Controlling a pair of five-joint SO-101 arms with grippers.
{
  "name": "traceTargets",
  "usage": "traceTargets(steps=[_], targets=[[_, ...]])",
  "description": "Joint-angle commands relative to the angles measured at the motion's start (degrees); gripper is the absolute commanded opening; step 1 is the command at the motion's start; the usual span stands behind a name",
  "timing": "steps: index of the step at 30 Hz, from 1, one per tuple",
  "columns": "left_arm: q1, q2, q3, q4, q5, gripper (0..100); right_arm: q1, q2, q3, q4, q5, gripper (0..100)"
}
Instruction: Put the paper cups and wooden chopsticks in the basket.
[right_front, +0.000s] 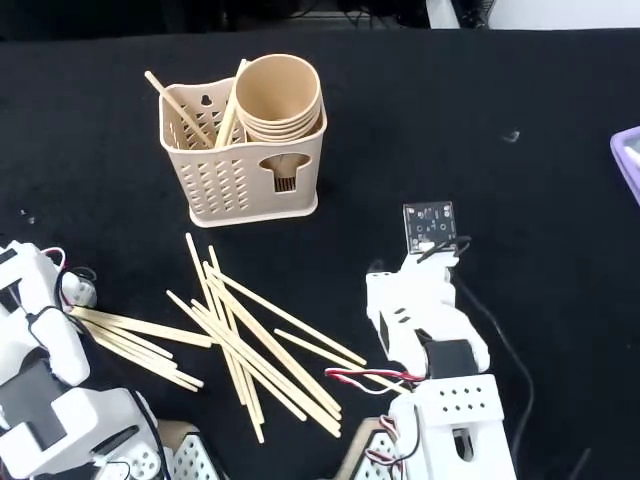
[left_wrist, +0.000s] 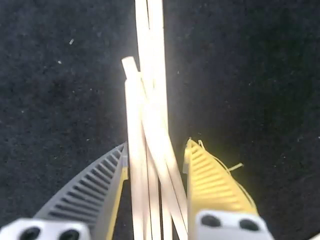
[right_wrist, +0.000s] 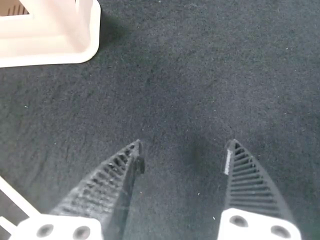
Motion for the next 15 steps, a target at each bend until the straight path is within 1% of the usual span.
traceTargets(steps=[1,3,4,6,7,8,9,10,15], targets=[[2.42,0.18,0.75,0.88,0.26,19,0.97,-1.54,-0.4,-1.14,0.0,26.1],[2.42,0.18,1.01,0.0,0.26,18,0.97,-1.54,-0.4,-1.14,0.0,26.1],[2.33,0.18,1.36,-0.88,0.26,15,0.97,-1.54,-0.4,-1.14,0.0,26.1],[1.36,0.18,2.33,-3.43,0.18,5,0.97,-1.54,-0.4,-1.14,0.0,26.1],[1.01,0.18,2.68,-4.13,0.18,2,0.97,-1.54,-0.4,-1.14,0.0,26.1],[0.57,0.09,2.86,-4.4,0.44,4,0.97,-1.54,-0.4,-1.14,0.0,26.1],[0.22,0.09,2.86,-4.31,0.53,5,0.97,-1.54,-0.4,-1.14,0.0,26.1],[-0.4,0.09,2.51,-4.4,0.53,3,0.97,-1.54,-0.4,-1.14,0.0,26.1],[-4.62,-0.53,-2.07,-4.4,0.62,3,0.97,-1.54,-0.4,-1.14,0.0,26.1]])
